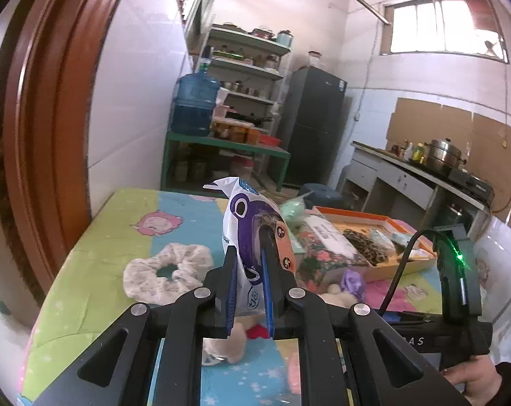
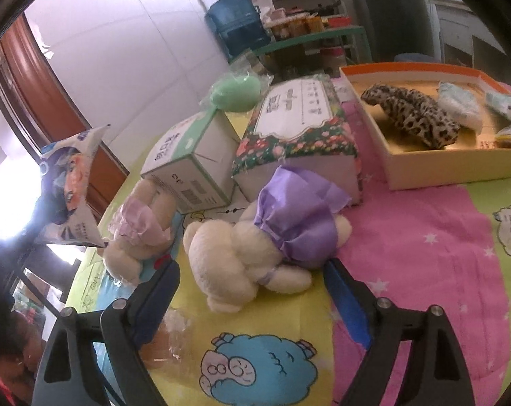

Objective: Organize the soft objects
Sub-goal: 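Grasp the cartoon-girl packet with the left gripper while the right grasps the cream teddy bear, then carry the packet and teddy bear in both grippers over the orange box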

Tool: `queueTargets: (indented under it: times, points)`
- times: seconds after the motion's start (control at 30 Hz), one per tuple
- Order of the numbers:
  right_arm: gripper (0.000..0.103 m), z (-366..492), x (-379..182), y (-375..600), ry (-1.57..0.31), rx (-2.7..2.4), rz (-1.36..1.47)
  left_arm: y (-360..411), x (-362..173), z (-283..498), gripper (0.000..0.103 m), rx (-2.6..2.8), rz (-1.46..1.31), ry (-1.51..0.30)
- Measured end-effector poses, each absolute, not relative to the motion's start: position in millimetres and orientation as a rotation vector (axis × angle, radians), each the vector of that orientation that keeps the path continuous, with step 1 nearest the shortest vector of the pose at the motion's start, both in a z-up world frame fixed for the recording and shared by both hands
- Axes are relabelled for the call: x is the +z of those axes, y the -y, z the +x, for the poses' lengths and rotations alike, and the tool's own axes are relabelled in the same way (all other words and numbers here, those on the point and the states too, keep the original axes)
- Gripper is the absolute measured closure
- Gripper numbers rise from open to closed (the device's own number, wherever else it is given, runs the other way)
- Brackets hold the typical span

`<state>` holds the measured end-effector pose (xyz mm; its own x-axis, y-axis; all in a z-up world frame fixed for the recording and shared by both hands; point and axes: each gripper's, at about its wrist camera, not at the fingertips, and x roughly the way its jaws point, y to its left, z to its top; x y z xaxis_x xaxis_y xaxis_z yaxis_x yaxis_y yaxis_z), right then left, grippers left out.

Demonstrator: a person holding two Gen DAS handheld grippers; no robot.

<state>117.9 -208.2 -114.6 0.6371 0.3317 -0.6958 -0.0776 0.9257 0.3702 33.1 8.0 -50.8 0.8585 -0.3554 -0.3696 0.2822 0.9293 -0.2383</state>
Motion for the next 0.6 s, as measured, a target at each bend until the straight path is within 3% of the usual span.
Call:
queueTargets:
  times: [0.4, 0.6]
  points:
    - [0.015, 136, -118, 180, -0.859, 0.185, 0.198, -28, -60, 41, 0.09, -0.293, -0.207, -0.441]
    - [0.026, 134, -119, 177, -0.85, 0.166, 0.18, -32, -65, 45, 0.09, -0.291, -0.215, -0.453]
